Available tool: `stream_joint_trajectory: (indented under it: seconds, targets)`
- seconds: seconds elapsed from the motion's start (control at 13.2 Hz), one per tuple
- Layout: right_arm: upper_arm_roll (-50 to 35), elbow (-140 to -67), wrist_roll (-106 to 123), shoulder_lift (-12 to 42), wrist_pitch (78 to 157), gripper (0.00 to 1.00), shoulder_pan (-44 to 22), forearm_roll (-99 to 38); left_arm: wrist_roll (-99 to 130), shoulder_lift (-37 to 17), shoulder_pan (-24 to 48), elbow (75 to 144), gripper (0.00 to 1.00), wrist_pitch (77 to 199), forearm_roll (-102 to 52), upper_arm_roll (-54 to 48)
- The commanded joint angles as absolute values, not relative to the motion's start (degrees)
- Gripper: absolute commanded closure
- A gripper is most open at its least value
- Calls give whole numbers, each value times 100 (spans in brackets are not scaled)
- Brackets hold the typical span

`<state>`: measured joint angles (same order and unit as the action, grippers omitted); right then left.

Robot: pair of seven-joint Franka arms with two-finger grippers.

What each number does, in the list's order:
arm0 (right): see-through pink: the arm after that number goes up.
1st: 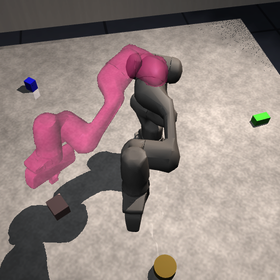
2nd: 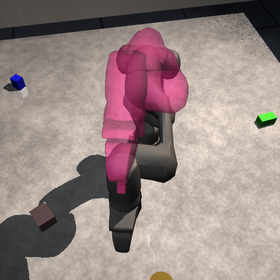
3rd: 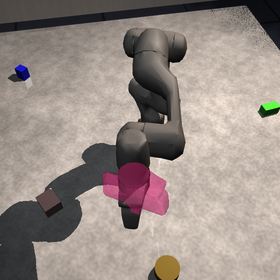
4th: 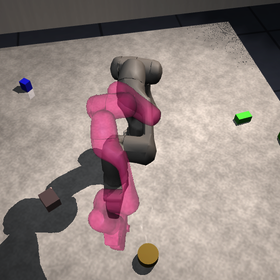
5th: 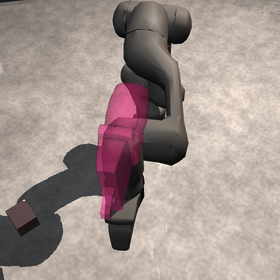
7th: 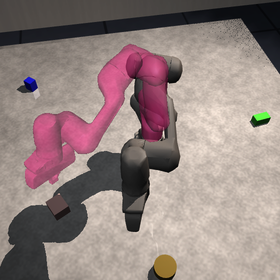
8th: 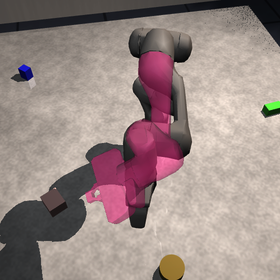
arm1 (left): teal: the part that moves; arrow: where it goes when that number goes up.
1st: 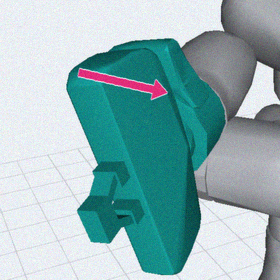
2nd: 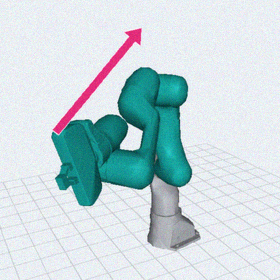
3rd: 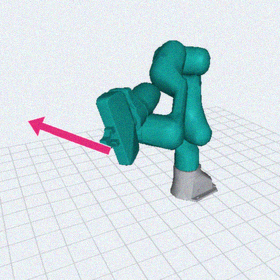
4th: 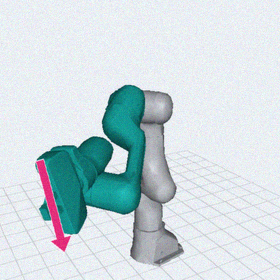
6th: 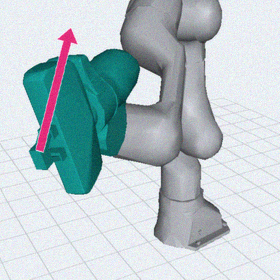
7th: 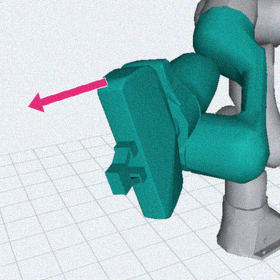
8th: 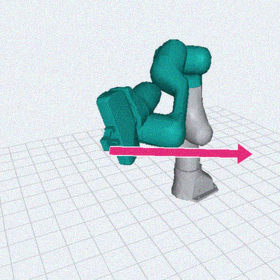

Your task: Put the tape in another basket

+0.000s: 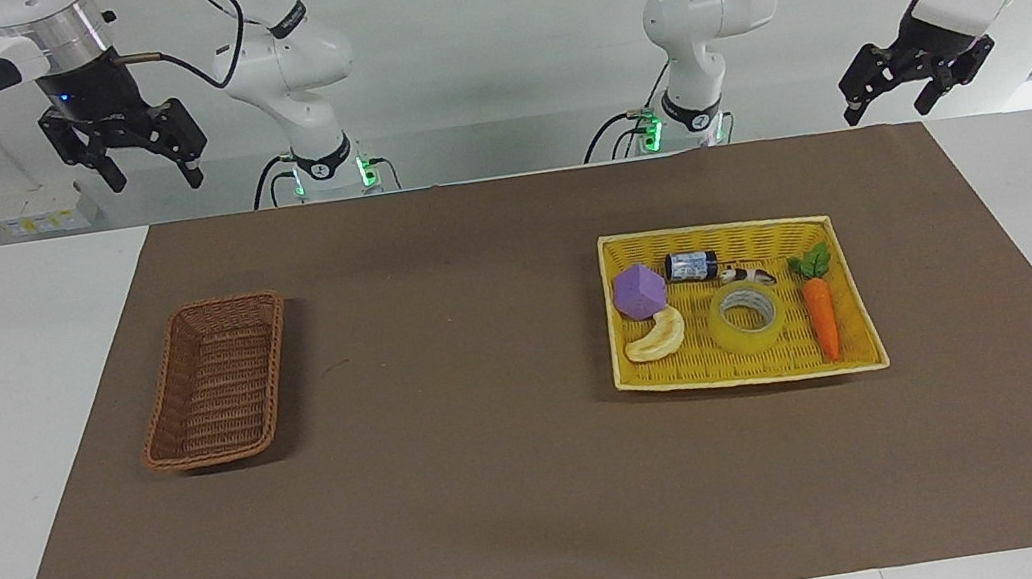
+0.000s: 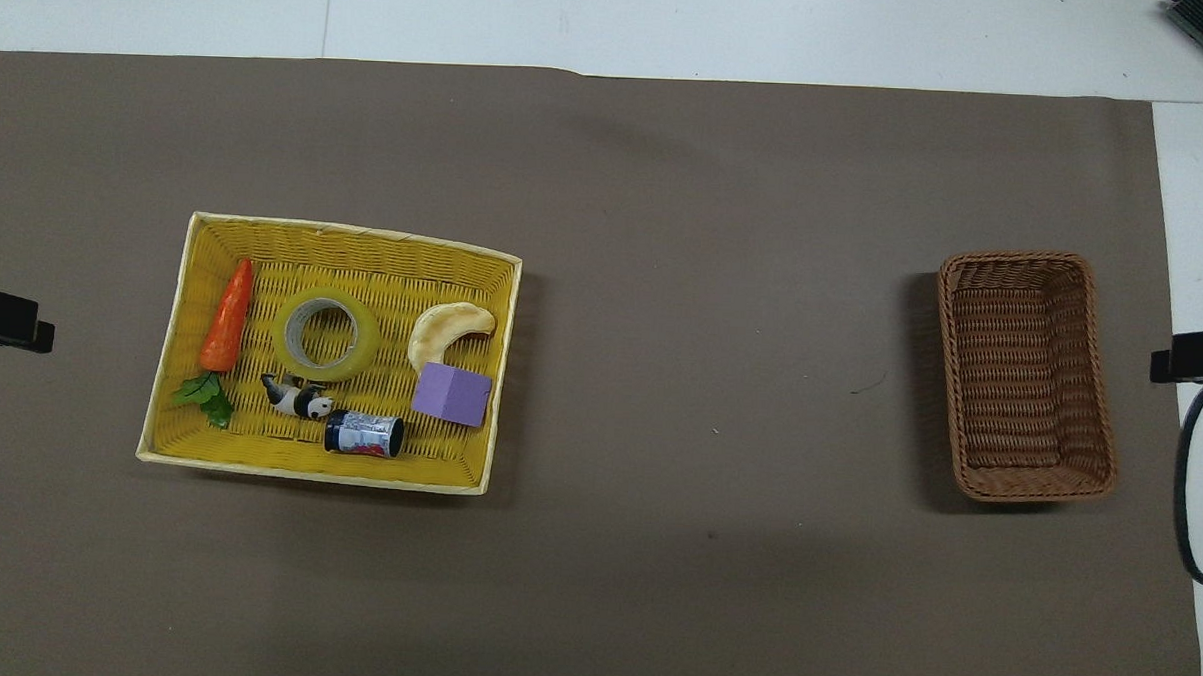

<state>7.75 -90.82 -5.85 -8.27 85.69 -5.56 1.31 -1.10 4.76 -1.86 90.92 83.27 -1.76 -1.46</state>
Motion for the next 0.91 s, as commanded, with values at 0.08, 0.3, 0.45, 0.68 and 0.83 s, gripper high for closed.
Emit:
stream_joint_trajectory:
  seconds: [0.08,0.3,0.45,0.68,0.83]
  targets:
    - [747,-8991,-466,-782,8473,0,-501,141,-132,457,-237,8974,0,8165,-185,-149]
    - [747,-8991,-466,-782,8473,0,-501,141,-114,457,-193,8974,0,8174,-185,-149]
    - [747,-8991,-466,-782,8473,0,-501,141,-88,466,-185,8991,0,8165,-185,-158]
    - [747,-8991,-466,-782,8473,0,-501,141,-105,903,-150,9787,0,8533,-185,-158]
    - [756,-8991,-466,-782,8473,0,-501,141,-105,1264,-149,10378,0,8946,-185,-158]
